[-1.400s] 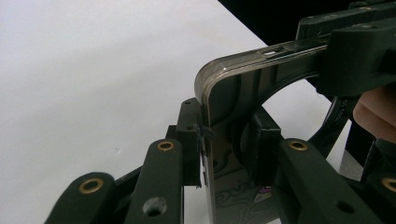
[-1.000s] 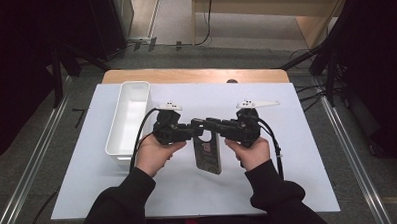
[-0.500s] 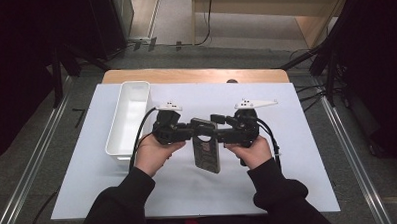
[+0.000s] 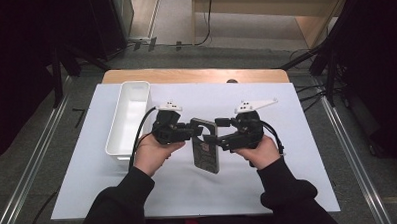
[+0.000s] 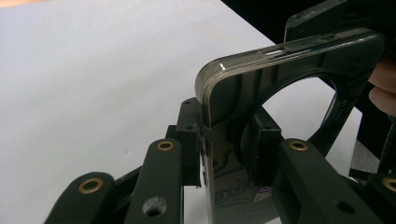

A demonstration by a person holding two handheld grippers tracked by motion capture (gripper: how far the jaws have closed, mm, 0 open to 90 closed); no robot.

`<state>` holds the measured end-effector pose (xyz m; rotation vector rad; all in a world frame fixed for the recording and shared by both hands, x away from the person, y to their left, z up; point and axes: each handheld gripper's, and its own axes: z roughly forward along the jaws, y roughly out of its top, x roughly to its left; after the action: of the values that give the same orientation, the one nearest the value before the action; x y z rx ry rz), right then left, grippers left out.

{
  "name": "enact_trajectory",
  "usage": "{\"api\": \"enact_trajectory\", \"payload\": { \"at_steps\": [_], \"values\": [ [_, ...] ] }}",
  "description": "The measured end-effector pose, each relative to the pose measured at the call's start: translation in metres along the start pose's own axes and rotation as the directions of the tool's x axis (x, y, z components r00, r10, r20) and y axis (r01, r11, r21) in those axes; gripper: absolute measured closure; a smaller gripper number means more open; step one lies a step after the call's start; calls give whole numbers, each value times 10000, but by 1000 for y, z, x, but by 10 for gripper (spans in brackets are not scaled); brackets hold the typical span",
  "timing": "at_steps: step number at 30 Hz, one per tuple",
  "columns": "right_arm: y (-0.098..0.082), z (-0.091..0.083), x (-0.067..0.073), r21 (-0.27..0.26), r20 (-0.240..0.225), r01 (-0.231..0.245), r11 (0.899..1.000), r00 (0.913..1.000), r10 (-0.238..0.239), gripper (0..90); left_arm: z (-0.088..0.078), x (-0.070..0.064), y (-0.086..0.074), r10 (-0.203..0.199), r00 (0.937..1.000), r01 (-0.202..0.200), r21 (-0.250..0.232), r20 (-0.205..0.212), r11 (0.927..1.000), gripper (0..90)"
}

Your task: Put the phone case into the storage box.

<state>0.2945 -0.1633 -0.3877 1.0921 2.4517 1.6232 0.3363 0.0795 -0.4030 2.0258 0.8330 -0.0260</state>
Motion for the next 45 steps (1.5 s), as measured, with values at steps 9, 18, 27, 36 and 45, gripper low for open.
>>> {"api": "enact_trajectory", "payload": {
  "at_steps": [9, 18, 27, 36, 45],
  "values": [
    [-6, -10, 0, 341, 159, 91, 9994, 9998, -96, 163, -2, 0, 1, 197, 9998, -196, 102, -74, 9998, 705],
    [-18, -18, -3, 596, 523, 270, 9979, 9982, -302, 162, -2, -2, 1, 392, 9990, -389, 180, -192, 9991, 705],
    [-30, -23, -7, 745, 815, 274, 9968, 9961, -335, 163, -4, -2, 2, 513, 9984, -507, 244, -238, 9984, 705],
    [-52, -29, -12, 652, 1093, 485, 9967, 9925, -554, 163, -6, -1, 2, 579, 9980, -571, 283, -258, 9980, 705],
    [-72, -34, -18, 583, 1280, 426, 9974, 9905, -498, 163, -10, -1, 3, 649, 9974, -642, 238, -301, 9977, 705]
  ]
}}
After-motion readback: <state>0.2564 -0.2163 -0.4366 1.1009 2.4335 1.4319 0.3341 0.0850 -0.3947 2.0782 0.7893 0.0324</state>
